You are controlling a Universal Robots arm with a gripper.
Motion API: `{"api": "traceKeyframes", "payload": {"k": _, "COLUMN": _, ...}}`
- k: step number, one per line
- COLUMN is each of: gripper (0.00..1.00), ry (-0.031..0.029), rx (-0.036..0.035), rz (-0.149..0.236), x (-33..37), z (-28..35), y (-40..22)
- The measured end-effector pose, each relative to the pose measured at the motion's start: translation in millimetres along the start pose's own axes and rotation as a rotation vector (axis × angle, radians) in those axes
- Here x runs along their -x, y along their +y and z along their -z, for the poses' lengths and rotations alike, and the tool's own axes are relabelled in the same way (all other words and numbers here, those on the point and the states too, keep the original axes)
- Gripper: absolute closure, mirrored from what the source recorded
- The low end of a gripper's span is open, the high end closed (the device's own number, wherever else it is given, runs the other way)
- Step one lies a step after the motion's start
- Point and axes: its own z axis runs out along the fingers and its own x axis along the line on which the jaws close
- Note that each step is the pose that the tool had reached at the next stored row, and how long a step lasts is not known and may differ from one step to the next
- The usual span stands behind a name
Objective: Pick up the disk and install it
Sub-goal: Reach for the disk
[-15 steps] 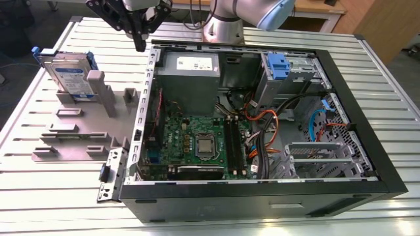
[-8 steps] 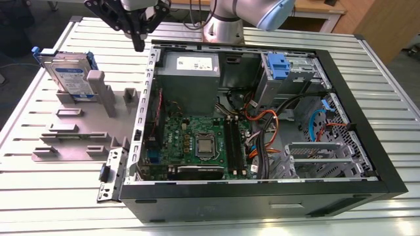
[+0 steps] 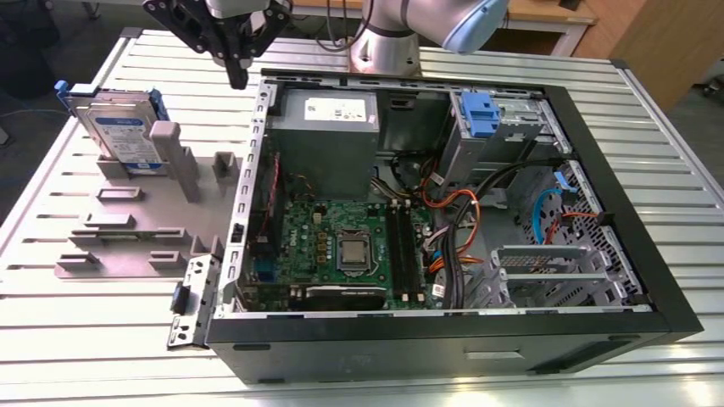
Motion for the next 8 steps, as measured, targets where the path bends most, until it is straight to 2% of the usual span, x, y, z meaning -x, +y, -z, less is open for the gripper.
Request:
{"api": "traceKeyframes", "payload": {"k": 4, "gripper": 0.89, "ry": 0.0000, "rx": 0.0000, "rz": 0.000, "x": -0.9, "z": 0.0, "y": -0.1}}
{"api": "traceKeyframes", "payload": {"k": 6, "gripper": 0.89, "ry": 0.0009, "rx": -0.0001, "rz": 0.000, "x": -5.4, "z": -0.5, "y": -0.4}}
{"api": "traceKeyframes", "payload": {"k": 8, "gripper": 0.89, "ry": 0.0009, "rx": 0.0000, "rz": 0.000, "x": -5.7, "z": -0.5, "y": -0.5}}
